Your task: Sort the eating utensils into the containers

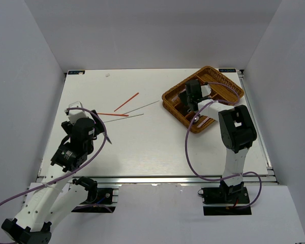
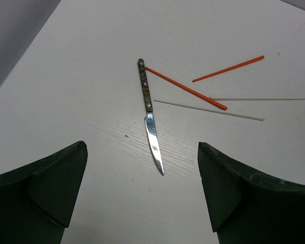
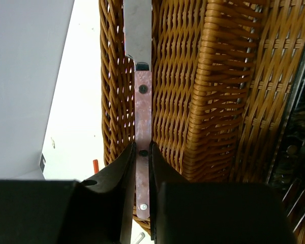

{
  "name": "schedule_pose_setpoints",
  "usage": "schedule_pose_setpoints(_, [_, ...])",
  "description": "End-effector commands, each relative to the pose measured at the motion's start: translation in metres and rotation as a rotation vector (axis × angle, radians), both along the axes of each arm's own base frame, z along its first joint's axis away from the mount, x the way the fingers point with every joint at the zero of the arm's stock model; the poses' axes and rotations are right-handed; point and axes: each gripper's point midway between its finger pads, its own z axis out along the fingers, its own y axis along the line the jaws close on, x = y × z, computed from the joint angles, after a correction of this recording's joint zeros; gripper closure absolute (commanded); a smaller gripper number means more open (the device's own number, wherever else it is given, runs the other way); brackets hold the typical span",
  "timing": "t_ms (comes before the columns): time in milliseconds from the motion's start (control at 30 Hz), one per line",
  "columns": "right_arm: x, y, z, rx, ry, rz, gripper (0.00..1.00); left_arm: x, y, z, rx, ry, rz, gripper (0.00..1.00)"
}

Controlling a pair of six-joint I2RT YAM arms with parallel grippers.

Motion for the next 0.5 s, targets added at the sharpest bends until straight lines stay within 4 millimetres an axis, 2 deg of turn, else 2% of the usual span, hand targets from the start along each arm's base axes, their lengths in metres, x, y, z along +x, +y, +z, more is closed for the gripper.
schedule_pose_setpoints(0, [0.008,-0.005,0.030,0.005,-0.074,-0.059,0.91,0.000,0.001,0.004,-0.006,-0.016,0.006,0.02])
schedule_pose_setpoints(133, [0.008,-0.005,0.031,-0.020,-0.056,-0.050,0.60,0.001,0.000,0.004,-0.008,-0.016,0.000,0.02])
schedule_pose_setpoints(200, [0.006,-0.005,0.030,-0.020,-0.052,-0.044,0.55,0.001,0.000,0.003,-0.006,-0.012,0.000,0.02])
schedule_pose_setpoints(267, [0.004,-0.004,0.034,-0.008,-0.063,-0.041,0.45,0.001,0.000,0.003,-0.006,-0.012,0.000,0.02])
schedule_pose_setpoints(367, [0.001,-0.002,0.045,0.004,-0.083,-0.031,0.43,0.001,0.001,0.003,-0.004,-0.012,0.006,0.02])
schedule_pose_setpoints(467, [-0.003,0.001,0.069,-0.013,-0.139,-0.003,0.40,0.002,0.001,0.001,-0.005,-0.008,0.013,0.02])
